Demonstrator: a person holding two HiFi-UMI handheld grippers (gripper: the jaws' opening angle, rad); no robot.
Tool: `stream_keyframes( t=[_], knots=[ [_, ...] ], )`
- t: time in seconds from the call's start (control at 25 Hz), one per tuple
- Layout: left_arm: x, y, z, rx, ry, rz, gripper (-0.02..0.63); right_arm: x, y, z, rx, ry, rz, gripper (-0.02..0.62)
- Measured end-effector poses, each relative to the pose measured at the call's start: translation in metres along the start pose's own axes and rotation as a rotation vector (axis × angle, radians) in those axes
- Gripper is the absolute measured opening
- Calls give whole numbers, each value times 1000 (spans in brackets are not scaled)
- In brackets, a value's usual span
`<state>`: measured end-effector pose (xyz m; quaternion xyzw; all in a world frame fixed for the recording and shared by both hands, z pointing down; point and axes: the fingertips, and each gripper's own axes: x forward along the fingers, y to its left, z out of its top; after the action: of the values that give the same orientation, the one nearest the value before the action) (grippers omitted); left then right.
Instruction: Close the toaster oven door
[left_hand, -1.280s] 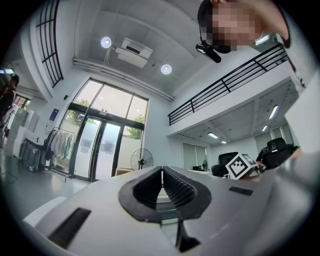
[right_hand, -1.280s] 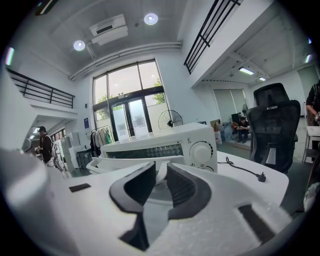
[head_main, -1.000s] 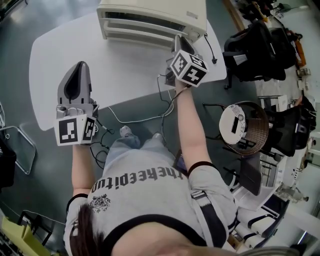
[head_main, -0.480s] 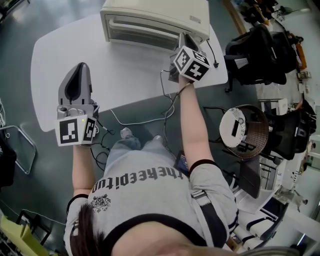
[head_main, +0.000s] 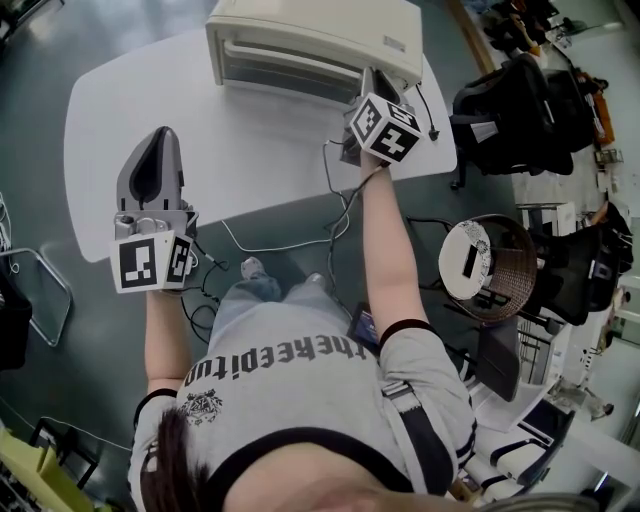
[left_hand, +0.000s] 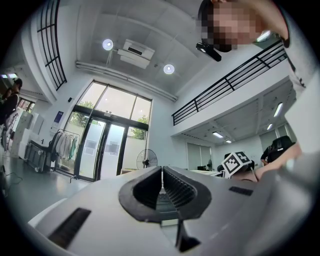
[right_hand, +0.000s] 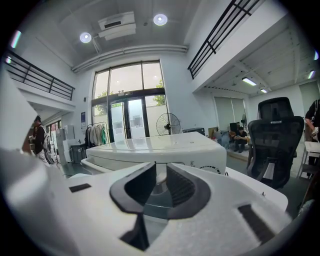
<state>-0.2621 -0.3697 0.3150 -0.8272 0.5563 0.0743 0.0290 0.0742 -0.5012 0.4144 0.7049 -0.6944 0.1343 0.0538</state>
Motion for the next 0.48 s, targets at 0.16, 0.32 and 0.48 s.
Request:
stream_keyframes(
  t=[0.16,0.32,0.48],
  knots=[
    [-1,0,2,2,-6,4,12,0,0,0,-13,-9,-1,72],
    [-2,-1,4,5,-9,9,12,-2,4,0,-65,-23,17,72],
    [-7,-5,9,6,-14,17,12,-17,15,-2,-71,-36,65,63]
  ],
)
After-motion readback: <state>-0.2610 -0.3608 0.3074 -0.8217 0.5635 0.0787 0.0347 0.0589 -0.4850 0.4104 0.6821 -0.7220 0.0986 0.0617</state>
